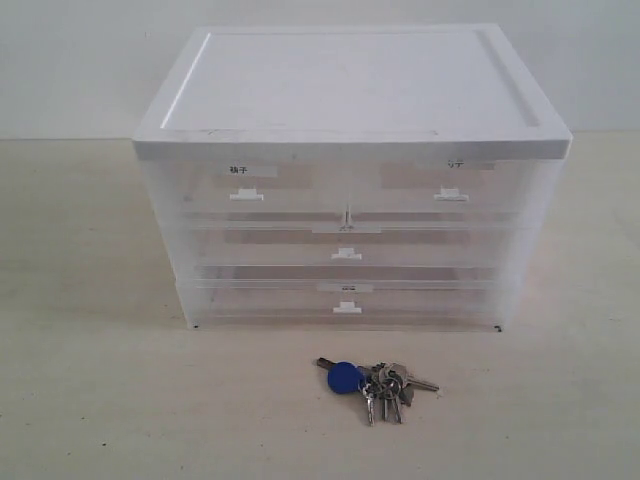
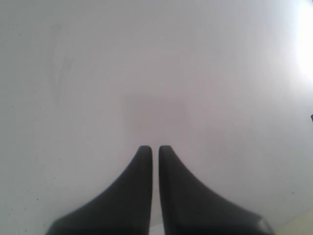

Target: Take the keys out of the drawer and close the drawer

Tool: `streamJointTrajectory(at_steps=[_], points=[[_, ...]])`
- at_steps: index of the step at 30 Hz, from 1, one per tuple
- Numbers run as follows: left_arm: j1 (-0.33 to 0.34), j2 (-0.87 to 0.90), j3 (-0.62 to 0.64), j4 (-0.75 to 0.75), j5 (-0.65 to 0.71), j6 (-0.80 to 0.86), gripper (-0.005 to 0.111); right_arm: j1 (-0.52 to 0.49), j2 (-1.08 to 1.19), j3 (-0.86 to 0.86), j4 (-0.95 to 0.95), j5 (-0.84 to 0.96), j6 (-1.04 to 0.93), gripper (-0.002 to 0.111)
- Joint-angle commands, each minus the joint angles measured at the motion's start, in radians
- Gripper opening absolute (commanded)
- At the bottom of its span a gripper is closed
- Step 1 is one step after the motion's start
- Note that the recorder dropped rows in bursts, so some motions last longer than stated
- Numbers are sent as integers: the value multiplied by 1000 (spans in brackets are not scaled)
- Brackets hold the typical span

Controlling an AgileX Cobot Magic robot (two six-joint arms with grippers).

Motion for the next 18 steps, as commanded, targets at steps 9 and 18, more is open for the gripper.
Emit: streamJointTrajectory(at_steps=[9,18], points=[[-5,-7,5,-3,6,-9,4,-6,-11,-3,7,-96,-16,0],[-5,-7,5,-3,6,-9,4,-6,-9,-3,36,-112,-39,0]])
